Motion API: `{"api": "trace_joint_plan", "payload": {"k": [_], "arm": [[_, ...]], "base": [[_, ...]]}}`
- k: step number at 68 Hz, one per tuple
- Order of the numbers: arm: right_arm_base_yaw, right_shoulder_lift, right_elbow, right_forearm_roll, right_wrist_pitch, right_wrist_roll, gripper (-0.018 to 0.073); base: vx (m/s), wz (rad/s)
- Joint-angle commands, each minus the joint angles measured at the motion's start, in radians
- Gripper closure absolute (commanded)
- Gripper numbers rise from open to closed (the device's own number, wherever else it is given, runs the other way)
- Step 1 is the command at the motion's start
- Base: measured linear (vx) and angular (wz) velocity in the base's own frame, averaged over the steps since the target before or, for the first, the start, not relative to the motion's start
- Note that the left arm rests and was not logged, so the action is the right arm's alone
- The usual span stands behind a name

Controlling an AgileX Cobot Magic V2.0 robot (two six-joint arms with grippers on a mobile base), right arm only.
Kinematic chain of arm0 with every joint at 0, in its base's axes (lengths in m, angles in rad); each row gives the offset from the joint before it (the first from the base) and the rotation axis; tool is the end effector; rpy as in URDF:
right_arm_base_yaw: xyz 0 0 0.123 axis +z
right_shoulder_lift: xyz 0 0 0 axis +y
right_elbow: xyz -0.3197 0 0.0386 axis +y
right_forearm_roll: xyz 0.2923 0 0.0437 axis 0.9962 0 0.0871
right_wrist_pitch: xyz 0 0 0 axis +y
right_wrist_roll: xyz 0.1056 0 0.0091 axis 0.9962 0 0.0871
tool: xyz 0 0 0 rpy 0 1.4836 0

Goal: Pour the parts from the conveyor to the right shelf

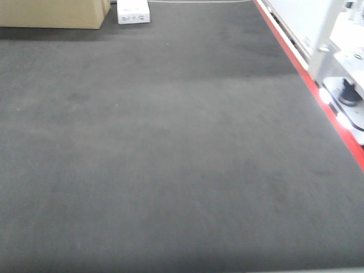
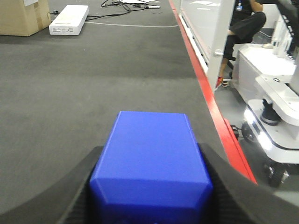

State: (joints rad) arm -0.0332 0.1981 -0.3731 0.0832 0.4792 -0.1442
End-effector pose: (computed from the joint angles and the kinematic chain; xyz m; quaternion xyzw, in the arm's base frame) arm 0.0779 0.0015 0.2949 -0.0265 0.7786 -0.0175 0.6267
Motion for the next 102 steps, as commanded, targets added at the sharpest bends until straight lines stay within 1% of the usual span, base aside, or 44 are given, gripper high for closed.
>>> {"api": "trace_joint_plan", "payload": {"k": [1, 20, 39, 102], "arm": [[-0.006, 0.009, -0.027, 0.002, -0.081, -0.006, 0.0565], [-0.006, 0.014, -0.027, 0.002, -0.082, -0.006, 0.0565], [-0.006, 0.014, -0.027, 0.002, -0.081, -0.006, 0.0565], [-0.006, 0.012, -0.027, 0.002, -0.078, -0.006, 0.0565]], "base": [[-0.34, -0.13], [-0.39, -0.27], [-0.46, -0.58], [-0.42, -0.9]]}}
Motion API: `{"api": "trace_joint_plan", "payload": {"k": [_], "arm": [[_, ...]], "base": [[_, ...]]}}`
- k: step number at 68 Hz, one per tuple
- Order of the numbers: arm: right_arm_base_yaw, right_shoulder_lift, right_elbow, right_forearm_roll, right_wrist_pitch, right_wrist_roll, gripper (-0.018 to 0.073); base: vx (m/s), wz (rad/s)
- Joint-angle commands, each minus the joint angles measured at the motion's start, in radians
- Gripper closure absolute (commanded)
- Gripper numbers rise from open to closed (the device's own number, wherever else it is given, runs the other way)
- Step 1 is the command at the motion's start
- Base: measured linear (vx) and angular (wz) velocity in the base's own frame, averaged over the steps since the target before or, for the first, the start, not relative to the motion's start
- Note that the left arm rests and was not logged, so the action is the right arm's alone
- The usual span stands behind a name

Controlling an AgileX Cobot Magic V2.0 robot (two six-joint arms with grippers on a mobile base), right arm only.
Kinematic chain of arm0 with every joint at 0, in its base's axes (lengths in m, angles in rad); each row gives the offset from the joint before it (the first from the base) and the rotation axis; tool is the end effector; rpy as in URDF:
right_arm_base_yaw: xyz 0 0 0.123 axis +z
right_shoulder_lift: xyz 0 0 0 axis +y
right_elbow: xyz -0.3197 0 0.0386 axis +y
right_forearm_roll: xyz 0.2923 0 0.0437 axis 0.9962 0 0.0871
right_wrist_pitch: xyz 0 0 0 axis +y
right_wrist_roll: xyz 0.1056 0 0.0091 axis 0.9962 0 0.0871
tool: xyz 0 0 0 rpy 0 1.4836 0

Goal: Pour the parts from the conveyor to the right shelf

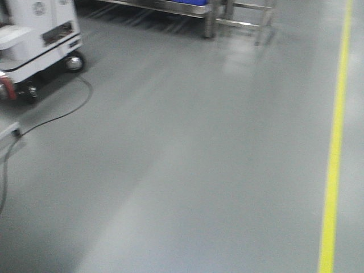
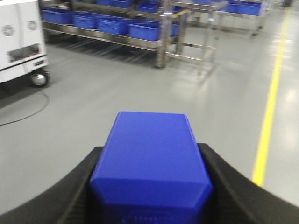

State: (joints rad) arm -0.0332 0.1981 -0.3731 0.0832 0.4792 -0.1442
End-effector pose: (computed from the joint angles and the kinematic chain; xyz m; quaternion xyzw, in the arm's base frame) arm 0.0779 0.0015 0.2949 -0.0265 0.7786 -0.0175 0.6267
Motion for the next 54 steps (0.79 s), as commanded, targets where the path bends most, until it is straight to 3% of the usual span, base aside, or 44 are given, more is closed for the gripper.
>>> {"api": "trace_joint_plan", "payload": {"k": [1, 54], "arm": [[-0.006, 0.012, -0.027, 0.002, -0.078, -0.006, 0.0565], [-0.006, 0.012, -0.027, 0.002, -0.067, -0.006, 0.0565]], "base": [[-0.34, -0.75], [-0.22, -0.61]]}}
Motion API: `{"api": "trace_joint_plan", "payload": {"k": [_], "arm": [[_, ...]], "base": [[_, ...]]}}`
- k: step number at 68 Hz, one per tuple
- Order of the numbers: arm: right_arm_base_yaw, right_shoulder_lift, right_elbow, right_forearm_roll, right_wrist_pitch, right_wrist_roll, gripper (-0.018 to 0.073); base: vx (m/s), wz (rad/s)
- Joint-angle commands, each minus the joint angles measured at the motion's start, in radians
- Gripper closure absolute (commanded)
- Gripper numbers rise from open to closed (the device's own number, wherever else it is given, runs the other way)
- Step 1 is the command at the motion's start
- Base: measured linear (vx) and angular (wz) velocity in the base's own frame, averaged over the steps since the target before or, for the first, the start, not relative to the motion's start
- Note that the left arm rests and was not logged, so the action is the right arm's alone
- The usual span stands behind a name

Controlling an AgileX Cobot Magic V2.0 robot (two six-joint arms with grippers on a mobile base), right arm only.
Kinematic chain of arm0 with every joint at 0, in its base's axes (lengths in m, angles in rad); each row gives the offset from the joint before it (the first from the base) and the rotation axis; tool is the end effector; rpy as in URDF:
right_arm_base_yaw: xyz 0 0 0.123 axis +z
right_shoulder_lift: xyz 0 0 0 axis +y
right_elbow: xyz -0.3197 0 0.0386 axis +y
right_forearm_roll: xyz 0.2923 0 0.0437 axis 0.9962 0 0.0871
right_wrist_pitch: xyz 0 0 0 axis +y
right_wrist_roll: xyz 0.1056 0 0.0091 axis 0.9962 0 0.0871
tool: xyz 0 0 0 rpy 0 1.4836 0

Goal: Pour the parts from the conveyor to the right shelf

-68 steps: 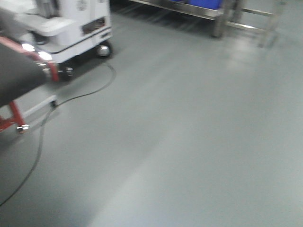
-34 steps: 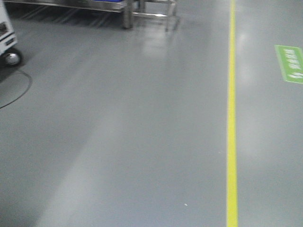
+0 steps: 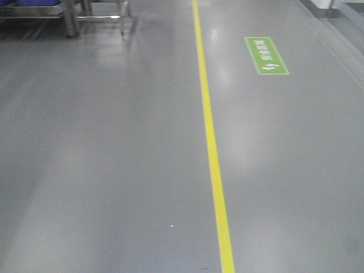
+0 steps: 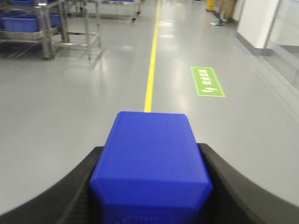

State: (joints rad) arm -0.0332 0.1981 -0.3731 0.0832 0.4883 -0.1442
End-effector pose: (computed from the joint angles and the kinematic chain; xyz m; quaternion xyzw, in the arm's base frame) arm 0.0777 0.0016 0.2940 -0.0268 0.7814 -0.0171 0.6232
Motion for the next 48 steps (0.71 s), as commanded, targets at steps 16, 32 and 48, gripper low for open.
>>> {"api": "trace_joint_plan", "payload": {"k": [16, 32, 48], "arm": [[-0.006, 0.012, -0.027, 0.002, -0.076, -0.006, 0.0565], [-0.006, 0.012, -0.027, 0.002, -0.073, -0.006, 0.0565], [-0.006, 0.012, -0.027, 0.002, -0.073, -0.006, 0.0565]], "base": [[-0.08, -0.43], [-0.03, -0.31], [0.03, -0.13]]}}
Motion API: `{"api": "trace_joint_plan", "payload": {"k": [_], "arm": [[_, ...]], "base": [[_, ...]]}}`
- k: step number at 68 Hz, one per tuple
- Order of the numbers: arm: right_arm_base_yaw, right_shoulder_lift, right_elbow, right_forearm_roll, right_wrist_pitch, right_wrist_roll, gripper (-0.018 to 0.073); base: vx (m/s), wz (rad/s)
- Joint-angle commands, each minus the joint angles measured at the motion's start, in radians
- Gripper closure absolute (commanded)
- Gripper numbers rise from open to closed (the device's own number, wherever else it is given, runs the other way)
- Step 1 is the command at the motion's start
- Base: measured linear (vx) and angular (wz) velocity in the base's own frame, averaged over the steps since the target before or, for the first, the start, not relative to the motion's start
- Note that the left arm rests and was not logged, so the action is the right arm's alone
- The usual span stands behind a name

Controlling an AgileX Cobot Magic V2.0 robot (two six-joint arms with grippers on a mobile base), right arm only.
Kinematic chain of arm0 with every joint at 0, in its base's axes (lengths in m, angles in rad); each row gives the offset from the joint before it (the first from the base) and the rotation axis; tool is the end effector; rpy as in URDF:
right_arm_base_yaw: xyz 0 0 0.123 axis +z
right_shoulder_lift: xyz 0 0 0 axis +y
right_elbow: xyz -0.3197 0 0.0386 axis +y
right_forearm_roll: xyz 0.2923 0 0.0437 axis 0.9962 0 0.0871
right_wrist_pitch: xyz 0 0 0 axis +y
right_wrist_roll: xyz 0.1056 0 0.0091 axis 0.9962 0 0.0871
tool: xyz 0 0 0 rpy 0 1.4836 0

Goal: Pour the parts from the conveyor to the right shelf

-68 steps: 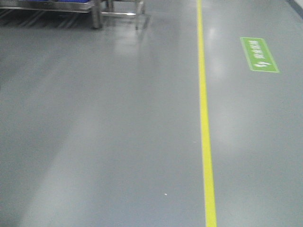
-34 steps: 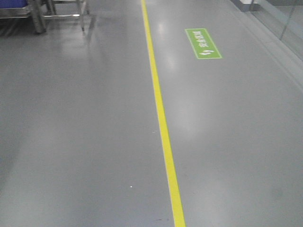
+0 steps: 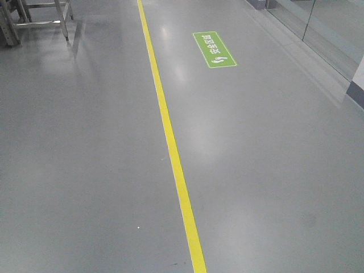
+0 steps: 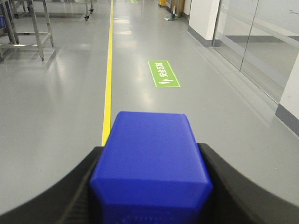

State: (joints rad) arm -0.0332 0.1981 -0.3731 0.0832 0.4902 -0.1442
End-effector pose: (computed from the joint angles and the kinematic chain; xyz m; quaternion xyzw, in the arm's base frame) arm 0.0776 0.0016 0.2938 -0.0269 0.7820 -0.0171 0.6225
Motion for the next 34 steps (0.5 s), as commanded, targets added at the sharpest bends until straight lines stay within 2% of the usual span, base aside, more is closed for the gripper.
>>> {"api": "trace_joint_plan", "payload": {"k": [1, 34], "arm": [[-0.006, 0.012, -0.027, 0.002, -0.075, -0.006, 0.0565], [-0.006, 0.012, -0.027, 0.002, -0.075, -0.006, 0.0565]], "base": [[0.05, -0.01], [0.1, -0.04]]}}
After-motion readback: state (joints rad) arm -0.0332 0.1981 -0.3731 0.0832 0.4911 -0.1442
